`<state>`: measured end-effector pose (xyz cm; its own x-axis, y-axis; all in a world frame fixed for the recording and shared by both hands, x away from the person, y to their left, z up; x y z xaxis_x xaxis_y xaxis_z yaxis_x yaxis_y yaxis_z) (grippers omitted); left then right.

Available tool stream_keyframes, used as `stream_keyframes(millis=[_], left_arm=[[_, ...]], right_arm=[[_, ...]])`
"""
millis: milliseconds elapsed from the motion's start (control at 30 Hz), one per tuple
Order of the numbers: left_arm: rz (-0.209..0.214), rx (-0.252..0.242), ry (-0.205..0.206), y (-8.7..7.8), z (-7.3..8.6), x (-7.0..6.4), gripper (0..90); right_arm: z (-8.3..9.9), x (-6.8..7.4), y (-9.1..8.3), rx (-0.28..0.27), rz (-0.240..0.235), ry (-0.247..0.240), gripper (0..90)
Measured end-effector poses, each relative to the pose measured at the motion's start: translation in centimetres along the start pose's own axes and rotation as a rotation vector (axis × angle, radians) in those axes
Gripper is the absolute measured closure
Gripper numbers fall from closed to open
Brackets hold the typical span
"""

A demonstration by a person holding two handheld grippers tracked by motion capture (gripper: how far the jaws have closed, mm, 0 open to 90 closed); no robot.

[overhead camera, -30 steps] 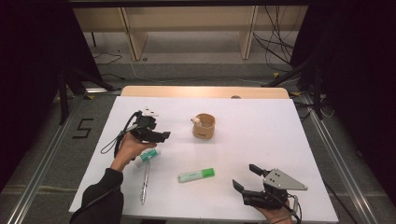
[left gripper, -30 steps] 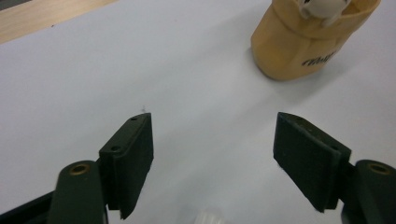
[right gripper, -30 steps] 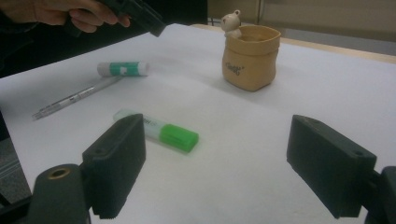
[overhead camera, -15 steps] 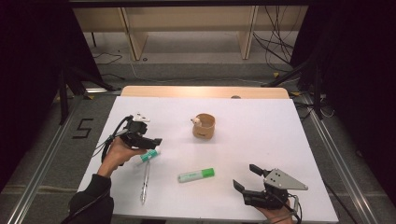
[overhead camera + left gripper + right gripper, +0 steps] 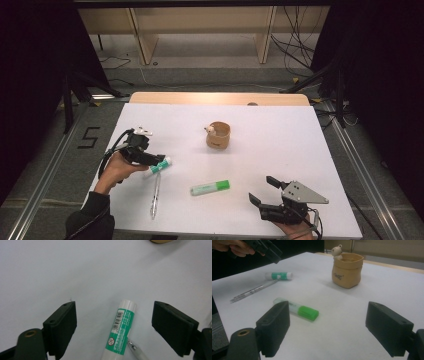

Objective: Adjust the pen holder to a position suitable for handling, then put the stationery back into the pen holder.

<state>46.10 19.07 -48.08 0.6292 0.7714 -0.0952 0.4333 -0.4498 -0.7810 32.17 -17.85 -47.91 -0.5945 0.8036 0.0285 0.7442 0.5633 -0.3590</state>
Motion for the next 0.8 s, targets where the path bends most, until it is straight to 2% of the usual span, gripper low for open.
stream_keyframes(millis=[133, 300, 433, 700, 800], left_arm=[[-0.01, 0.023, 0.007, 0.0, 0.4, 0.3, 19.8], [-0.016, 0.03, 0.006, -0.2, 0.7, 0.6, 19.7], [-0.025, 0.059, 0.016, -0.4, 1.2, 0.9, 19.7], [-0.025, 0.085, 0.021, -0.8, 1.8, 1.3, 20.0], [-0.026, 0.113, 0.029, -1.0, 2.2, 1.5, 20.1]], right_arm=[[0.0, 0.0, 0.1, 0.002, -0.003, -0.001, 20.5], [0.0, 0.0, 0.1, 0.003, -0.004, -0.003, 20.5], [0.0, 0.1, 0.2, 0.005, -0.004, -0.003, 20.5], [0.0, 0.2, 0.2, 0.007, -0.006, -0.011, 20.5], [0.0, 0.4, 0.2, 0.01, -0.005, -0.022, 20.5]])
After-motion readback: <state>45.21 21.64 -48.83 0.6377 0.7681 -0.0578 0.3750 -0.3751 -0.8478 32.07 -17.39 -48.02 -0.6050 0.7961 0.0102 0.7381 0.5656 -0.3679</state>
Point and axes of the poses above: each handheld gripper's, and its own axes: y roughly forward along the jaws, z roughly out of its underside, x roughly to its left, the point moved 7 cm from there along y, roughly forward along the jaws, and after that the axes turned 6 degrees about z, right-handed, at the moved point
